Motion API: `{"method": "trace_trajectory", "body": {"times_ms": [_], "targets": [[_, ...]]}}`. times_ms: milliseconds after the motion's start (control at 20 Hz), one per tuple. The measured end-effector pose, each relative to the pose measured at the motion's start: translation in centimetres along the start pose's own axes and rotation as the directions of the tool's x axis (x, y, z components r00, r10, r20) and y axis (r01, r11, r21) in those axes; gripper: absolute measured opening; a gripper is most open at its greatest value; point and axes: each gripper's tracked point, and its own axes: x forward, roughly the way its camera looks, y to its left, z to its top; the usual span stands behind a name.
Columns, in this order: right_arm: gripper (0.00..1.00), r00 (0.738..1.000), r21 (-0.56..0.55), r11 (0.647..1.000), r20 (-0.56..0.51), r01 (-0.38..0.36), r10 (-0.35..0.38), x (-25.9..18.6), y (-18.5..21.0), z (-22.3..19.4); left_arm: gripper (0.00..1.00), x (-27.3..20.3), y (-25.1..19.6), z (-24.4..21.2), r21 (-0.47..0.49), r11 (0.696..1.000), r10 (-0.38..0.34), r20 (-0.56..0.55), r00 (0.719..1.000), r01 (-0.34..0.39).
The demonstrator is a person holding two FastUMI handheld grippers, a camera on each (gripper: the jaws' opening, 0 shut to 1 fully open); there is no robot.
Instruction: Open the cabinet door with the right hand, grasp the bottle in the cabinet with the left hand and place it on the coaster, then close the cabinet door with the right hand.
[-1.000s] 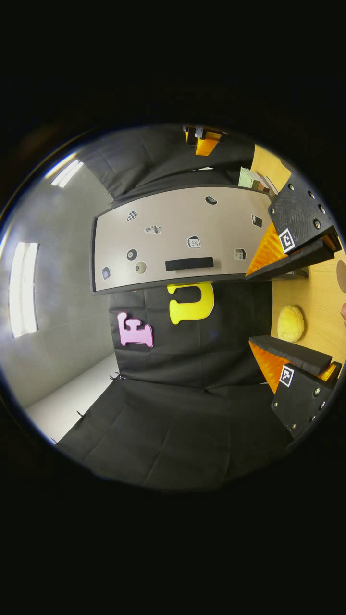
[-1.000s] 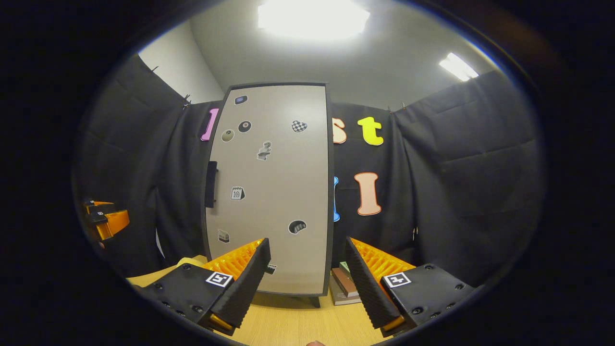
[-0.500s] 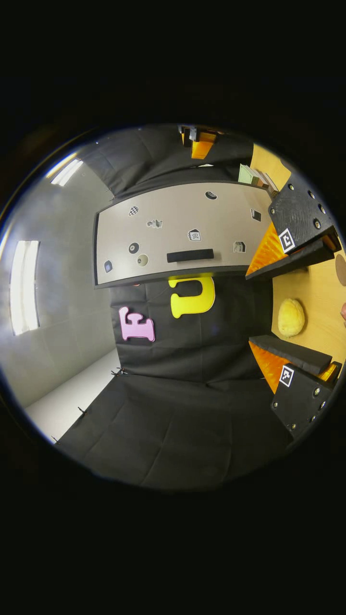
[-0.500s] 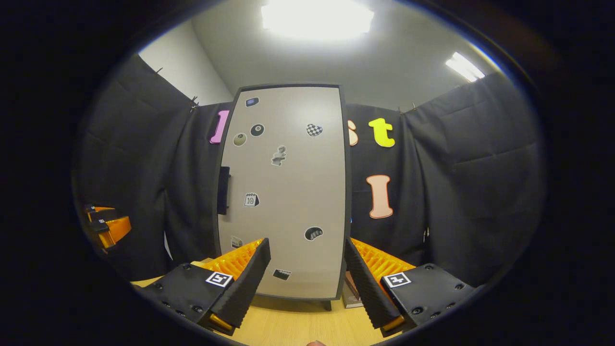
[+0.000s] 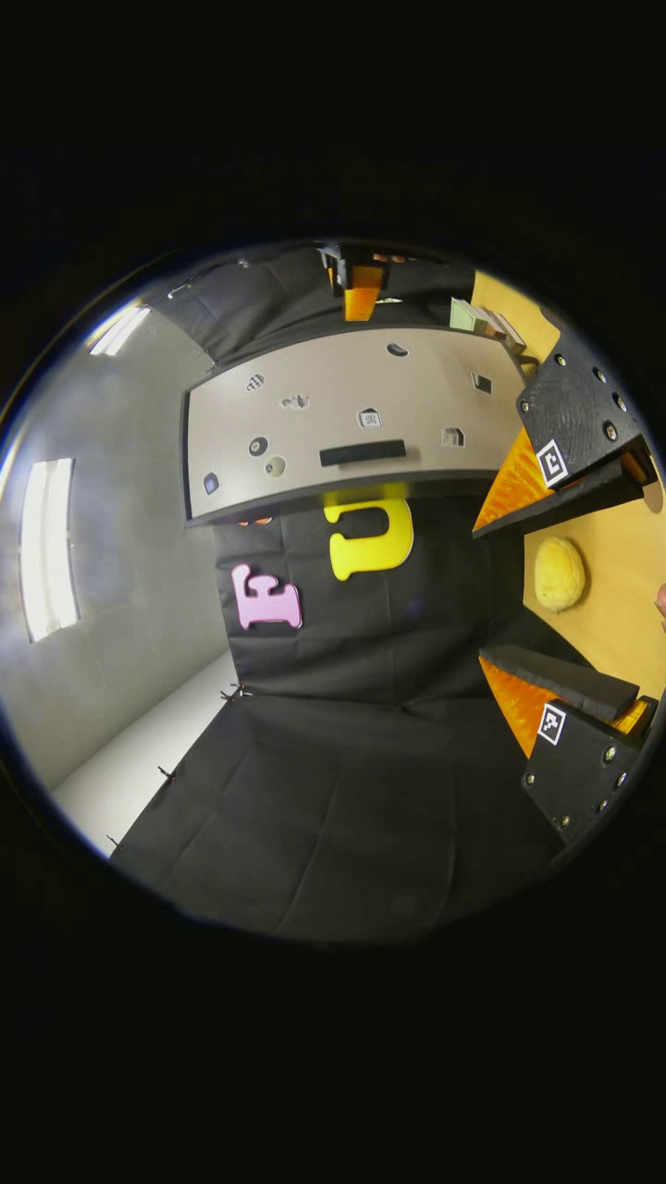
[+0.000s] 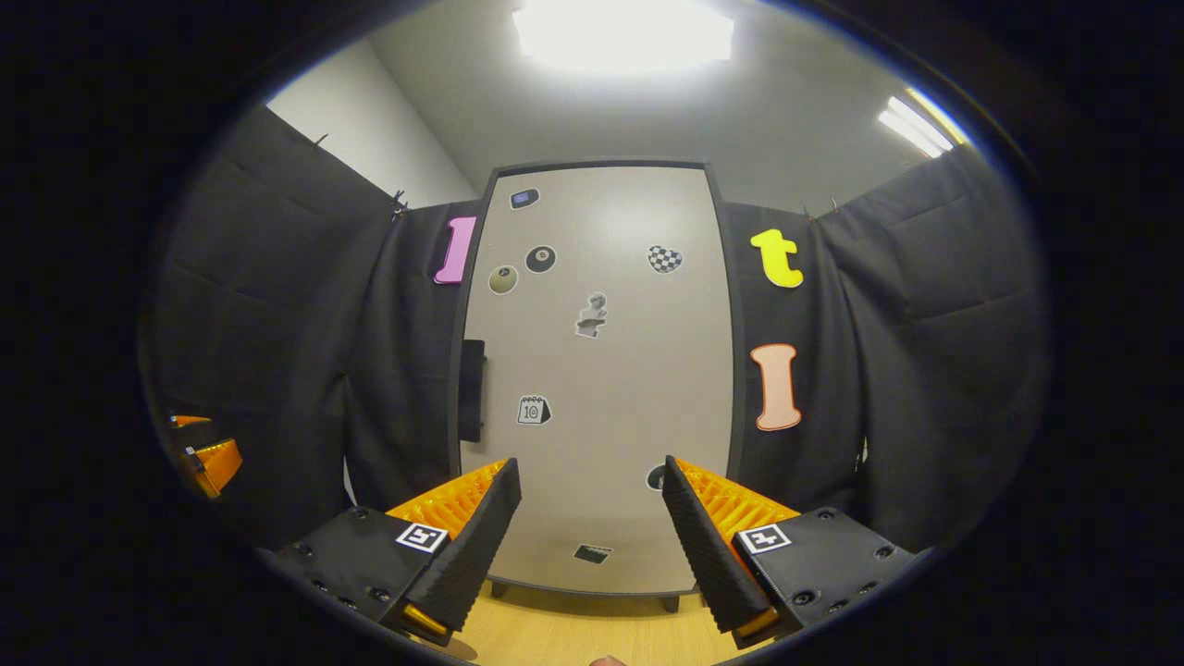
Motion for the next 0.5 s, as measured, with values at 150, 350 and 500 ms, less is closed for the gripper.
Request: {"method": "trace_trajectory", "body": {"times_ms": [150,350,500], "targets": [[0.97,1.0,0.001,1.0,0.003,-0.023,0.023,1.5,1.8,0.6,0.66,-0.3,2.4,-0.3,0.01,0.999,0.033,-0.001,0.999,-0.033],[0.97,0.999,0.008,0.999,0.0,-0.054,0.054,4.0,4.6,1.1,0.66,-0.7,5.5,-0.9,0.024,0.997,0.075,-0.009,0.997,-0.075],[0.98,0.998,0.019,0.997,-0.006,-0.07,0.07,5.9,6.5,1.5,0.66,-0.9,7.7,-1.5,0.033,0.994,0.107,-0.017,0.994,-0.107]]}}
